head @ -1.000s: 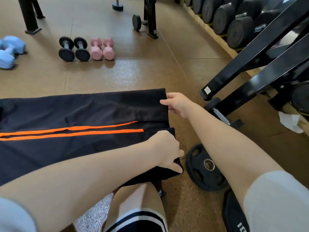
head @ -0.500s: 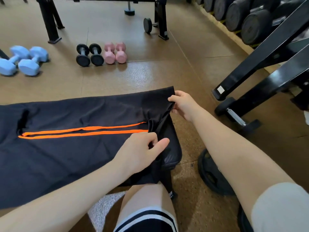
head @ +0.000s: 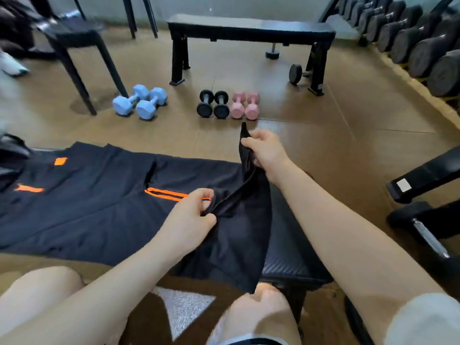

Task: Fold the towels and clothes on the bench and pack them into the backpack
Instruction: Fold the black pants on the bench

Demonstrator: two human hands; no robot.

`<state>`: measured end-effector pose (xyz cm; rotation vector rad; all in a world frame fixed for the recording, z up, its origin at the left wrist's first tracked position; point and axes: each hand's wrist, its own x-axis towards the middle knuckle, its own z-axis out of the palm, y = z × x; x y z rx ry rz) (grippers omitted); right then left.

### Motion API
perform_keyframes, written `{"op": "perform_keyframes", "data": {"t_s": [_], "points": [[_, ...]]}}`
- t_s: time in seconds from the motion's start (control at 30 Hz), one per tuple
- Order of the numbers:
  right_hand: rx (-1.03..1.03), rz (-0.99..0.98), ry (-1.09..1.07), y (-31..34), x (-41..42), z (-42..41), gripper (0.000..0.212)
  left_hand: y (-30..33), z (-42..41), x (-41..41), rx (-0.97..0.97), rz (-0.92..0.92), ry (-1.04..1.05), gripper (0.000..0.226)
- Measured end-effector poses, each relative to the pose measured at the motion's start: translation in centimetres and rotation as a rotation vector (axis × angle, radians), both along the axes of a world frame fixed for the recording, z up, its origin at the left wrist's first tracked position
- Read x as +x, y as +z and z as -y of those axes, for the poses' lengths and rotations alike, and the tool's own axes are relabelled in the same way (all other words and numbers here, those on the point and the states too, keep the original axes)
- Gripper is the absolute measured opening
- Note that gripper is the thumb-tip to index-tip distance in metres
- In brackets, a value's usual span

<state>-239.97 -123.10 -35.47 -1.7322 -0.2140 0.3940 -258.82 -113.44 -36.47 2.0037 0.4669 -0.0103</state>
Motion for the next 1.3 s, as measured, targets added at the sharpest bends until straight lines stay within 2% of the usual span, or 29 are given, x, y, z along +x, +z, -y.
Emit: {"op": "perform_keyframes", "data": {"t_s": [0.07, 0.13, 0.2, 0.3, 0.4, 0.47, 0.53, 0.6, 0.7, 0.77, 0.83, 1.03, 1.13, 1.3], "points": [[-0.165, 0.053, 0.169, -1.4, -1.1, -3.2, 0.002, -0.8, -2.3, -1.0, 0.039, -0.009, 0.057, 0.054], [-0.414, 0.163, 0.389, -3.1, -1.5, -5.1, 0.020, -2.2, -3.7, -1.7, 0.027, -0.066, 0.092, 0.064], [-0.596, 0.326, 0.497, -4.2, -1.0, -6.0, 0.032, -3.7, -4.1, -1.9, -0.029, -0.109, 0.127, 0.062], [-0.639, 0.543, 0.487, -5.0, 0.9, -6.9, 0.024, -4.8, -4.3, -1.3, -0.034, -0.083, 0.245, 0.049], [-0.775, 0.564, 0.576, -5.7, 2.0, -8.1, 0.035, -5.0, -4.4, -0.8, 0.011, -0.104, 0.313, 0.046], [-0.814, 0.611, 0.589, -5.9, 2.3, -8.8, 0.023, -5.6, -4.8, -0.6, -0.012, -0.127, 0.326, 0.035], [-0.747, 0.677, 0.521, -5.7, 2.6, -9.1, 0.015, -5.7, -5.6, -0.9, -0.110, -0.109, 0.335, 0.025], [-0.724, 0.757, 0.456, -5.3, 2.7, -9.0, 0.017, -5.5, -6.6, -1.3, -0.267, -0.030, 0.334, 0.015], [-0.921, 0.925, 0.439, -4.8, 2.3, -9.1, 0.022, -4.7, -7.8, -2.0, -0.377, 0.074, 0.253, 0.026], [-0.939, 0.972, 0.394, -4.2, 1.9, -9.4, 0.023, -4.0, -8.6, -2.3, -0.367, 0.108, 0.207, 0.028], [-0.766, 0.906, 0.363, -3.5, 1.3, -10.3, 0.020, -3.4, -9.6, -2.6, -0.372, 0.141, 0.188, 0.027], [-0.173, 0.463, 0.432, 0.4, -1.8, -18.1, 0.019, -0.4, -14.7, -5.8, -0.491, 0.237, 0.146, 0.021], [-0.066, 0.266, 0.484, 1.0, -3.6, -23.4, 0.029, 0.7, -19.2, -8.5, -0.493, 0.274, 0.246, 0.017], [0.097, -0.051, 0.645, 1.0, -6.0, -32.3, 0.032, 0.8, -27.1, -12.0, -0.428, 0.249, 0.419, 0.019]]}}
